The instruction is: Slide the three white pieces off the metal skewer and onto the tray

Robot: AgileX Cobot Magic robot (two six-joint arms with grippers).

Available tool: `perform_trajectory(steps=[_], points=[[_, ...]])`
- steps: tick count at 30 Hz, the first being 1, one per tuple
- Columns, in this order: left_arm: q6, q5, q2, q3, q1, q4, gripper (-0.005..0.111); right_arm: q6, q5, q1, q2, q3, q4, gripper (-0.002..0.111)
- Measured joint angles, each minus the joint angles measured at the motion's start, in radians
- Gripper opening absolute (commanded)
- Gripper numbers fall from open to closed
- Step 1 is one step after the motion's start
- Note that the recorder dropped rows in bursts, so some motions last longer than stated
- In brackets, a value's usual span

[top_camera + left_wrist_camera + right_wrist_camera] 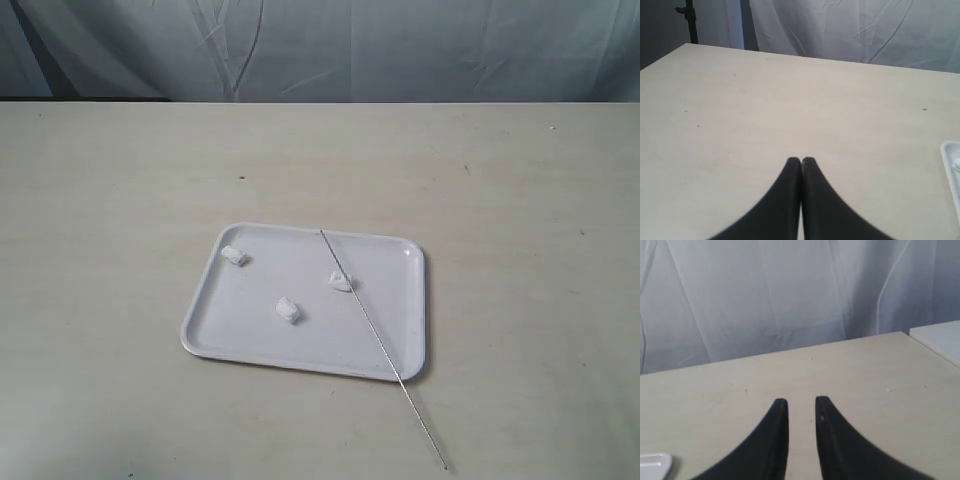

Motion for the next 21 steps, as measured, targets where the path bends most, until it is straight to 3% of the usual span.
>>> perform_trajectory(steps=[7,12,21], points=[[0.0,-0.026,0.0,0.002,0.0,-0.013,0.0,-0.066,0.072,0.0,0.0,0.0,0.013,0.031],[0.01,-0.028,0.0,0.002,0.0,-0.029,0.0,-0.279,0.145,0.014,-0.022,0.0,0.179,0.031],[0.136,-0.039,0.0,0.002,0.0,-0.121,0.0,-0.482,0.146,0.014,-0.035,0.0,0.341,0.031]])
